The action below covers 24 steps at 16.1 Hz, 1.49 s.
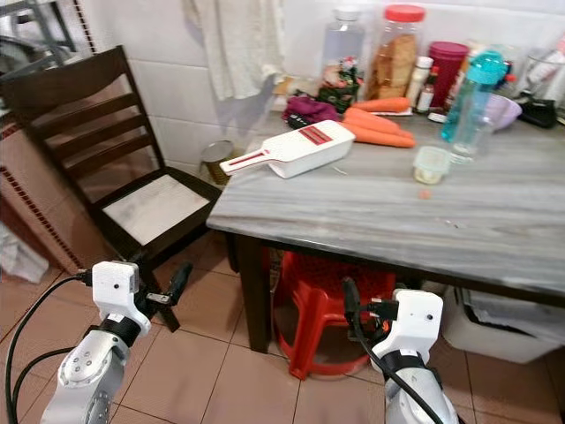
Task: Setting the table
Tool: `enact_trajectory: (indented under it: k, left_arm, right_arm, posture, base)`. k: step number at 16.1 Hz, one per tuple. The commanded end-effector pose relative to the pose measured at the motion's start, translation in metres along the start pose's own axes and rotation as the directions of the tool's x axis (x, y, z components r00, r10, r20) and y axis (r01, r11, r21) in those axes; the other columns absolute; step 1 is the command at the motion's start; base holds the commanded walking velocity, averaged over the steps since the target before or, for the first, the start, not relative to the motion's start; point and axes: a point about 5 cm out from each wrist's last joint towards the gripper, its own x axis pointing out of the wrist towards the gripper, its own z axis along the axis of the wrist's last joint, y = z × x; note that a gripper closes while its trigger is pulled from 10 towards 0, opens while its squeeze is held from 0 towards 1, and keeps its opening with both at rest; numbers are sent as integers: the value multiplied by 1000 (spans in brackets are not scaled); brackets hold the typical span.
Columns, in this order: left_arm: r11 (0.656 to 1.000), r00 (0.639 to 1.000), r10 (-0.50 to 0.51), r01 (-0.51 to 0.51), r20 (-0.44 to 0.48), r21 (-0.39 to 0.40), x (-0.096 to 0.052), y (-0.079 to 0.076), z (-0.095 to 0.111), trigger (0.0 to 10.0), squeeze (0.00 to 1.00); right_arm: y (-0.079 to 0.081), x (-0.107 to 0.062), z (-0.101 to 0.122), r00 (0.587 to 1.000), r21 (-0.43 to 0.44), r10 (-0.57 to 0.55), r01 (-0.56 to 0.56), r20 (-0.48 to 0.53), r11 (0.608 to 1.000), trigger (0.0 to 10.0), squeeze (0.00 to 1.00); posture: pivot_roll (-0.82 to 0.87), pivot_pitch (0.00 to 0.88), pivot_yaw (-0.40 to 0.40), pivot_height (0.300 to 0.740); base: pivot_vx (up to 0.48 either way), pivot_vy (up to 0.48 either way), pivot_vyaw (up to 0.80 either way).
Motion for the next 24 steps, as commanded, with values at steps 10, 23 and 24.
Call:
enact_trajectory:
  k: [10,23,24]
  left_arm:
    - [1000,1000,-2,3,-12,25,1,1,0,10000,0]
    - [998,996,33,-28,79,-60,-2,6,6,10000,0]
    - [999,994,23,-17,108,-50,-6,4,10,10000,0]
  right_arm:
    - [-7,4,-3,999,29,-43,44,-20,999,10000,0]
    - [-15,5,10,992,-57,-96,101,81,993,10000,0]
    - [-13,3,15,991,-59,-73,80,114,995,10000,0]
  posture:
    - [-14,0,18,740]
    - [-10,0,25,740]
    - [-9,0,27,740]
  base:
    - [-278,0,0]
    - [-131,0,0]
    - [0,0,0]
